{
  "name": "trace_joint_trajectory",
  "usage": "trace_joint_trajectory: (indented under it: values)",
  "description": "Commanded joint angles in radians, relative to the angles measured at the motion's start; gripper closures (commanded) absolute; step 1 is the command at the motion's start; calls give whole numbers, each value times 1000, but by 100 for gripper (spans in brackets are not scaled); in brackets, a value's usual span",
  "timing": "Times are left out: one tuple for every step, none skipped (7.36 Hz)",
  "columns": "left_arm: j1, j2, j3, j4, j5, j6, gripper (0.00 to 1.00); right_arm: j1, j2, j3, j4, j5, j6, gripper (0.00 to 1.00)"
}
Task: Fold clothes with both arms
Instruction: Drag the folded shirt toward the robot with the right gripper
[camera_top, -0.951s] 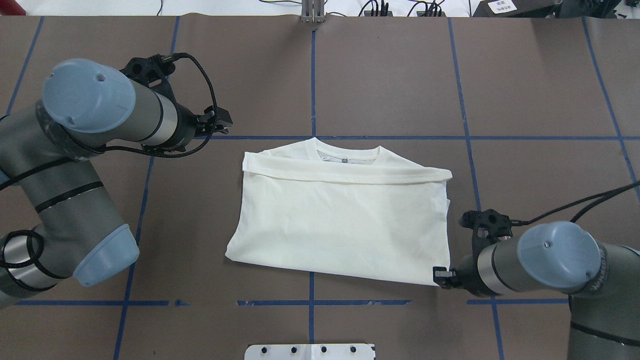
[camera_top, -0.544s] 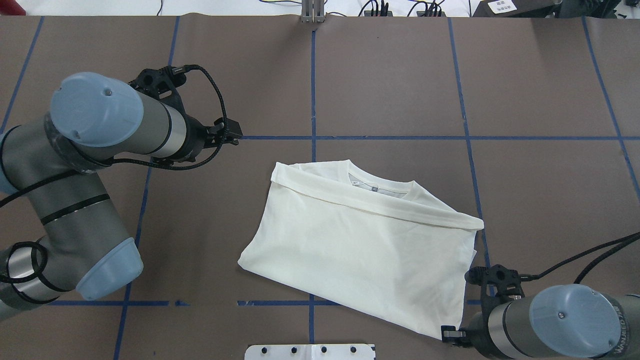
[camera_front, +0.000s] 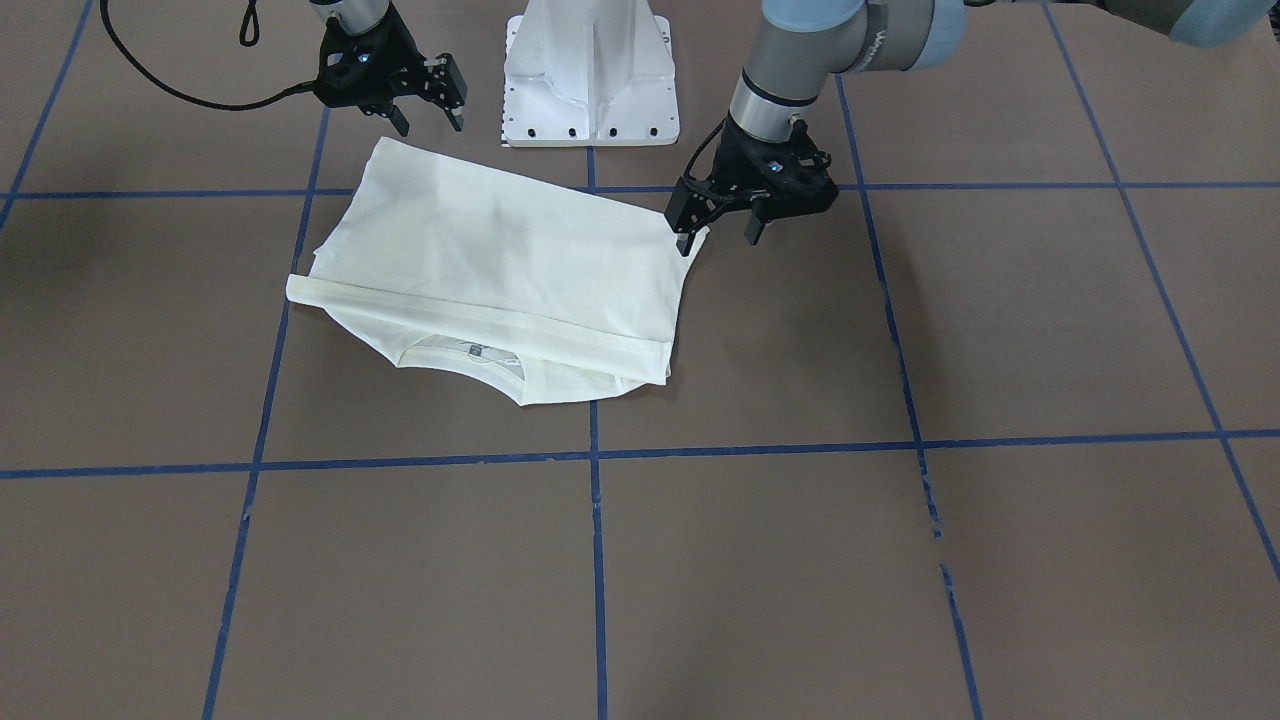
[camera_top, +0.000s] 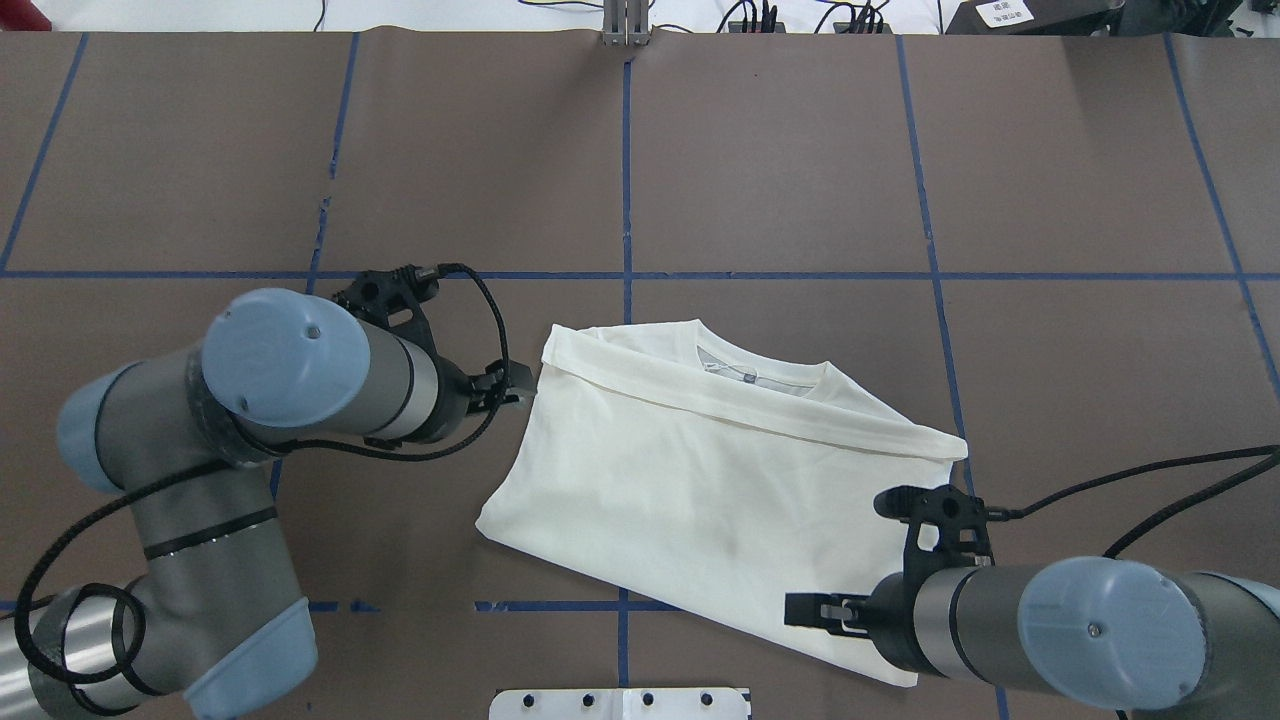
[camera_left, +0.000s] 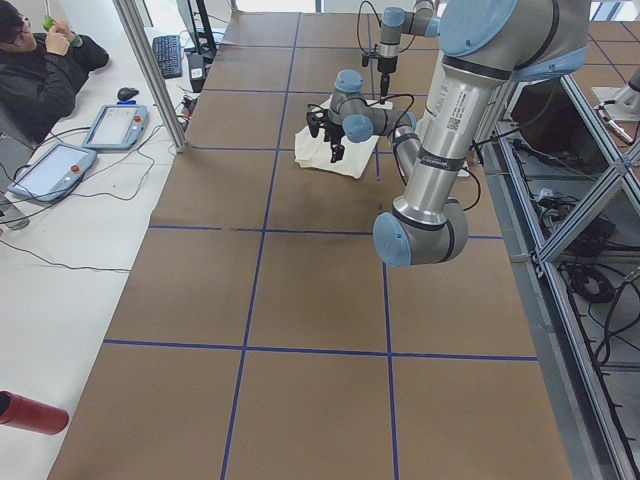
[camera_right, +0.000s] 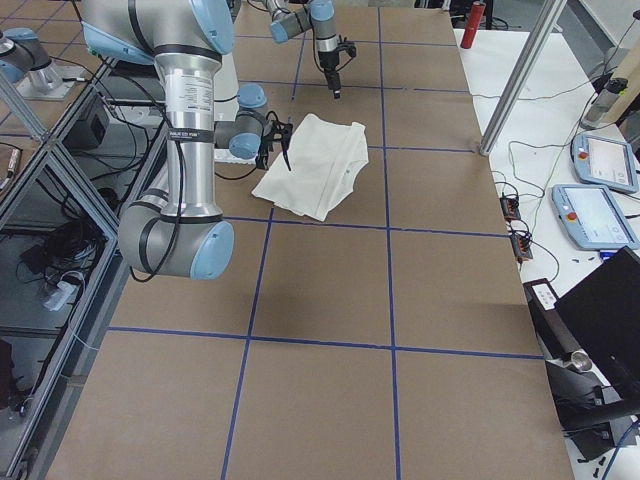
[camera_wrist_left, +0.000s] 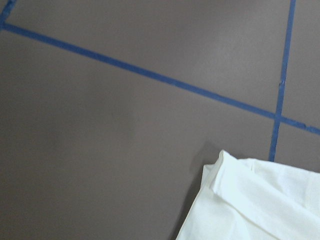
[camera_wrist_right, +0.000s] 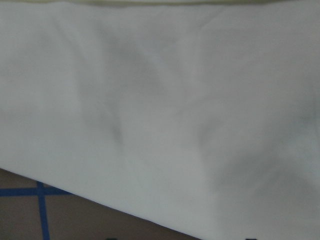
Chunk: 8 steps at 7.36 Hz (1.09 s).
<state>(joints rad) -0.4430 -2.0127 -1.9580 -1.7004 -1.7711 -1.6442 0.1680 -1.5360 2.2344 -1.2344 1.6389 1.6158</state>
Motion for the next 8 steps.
trace_joint_trajectory:
  values:
    - [84,8,23,-4,2,-199,1,97,97,-2,1,-19,-2,0]
    - [95,-4,71,-4,2,-238,2,122,114,-5,0,-19,-2,0]
    - [96,-24,136,-5,24,-247,3,139,116,-6,0,-18,-5,0]
    - [96,-27,152,-5,27,-247,4,143,116,-7,0,-19,-11,0]
    - [96,-24,146,-5,28,-250,6,145,116,-7,0,-19,-13,0]
    - [98,-12,137,-4,29,-250,7,145,116,-7,0,-21,-14,0]
    - [98,-12,137,-4,29,-250,8,145,116,-7,0,-19,-14,0]
    - [98,-12,134,-2,29,-256,11,145,116,-9,0,-21,-14,0]
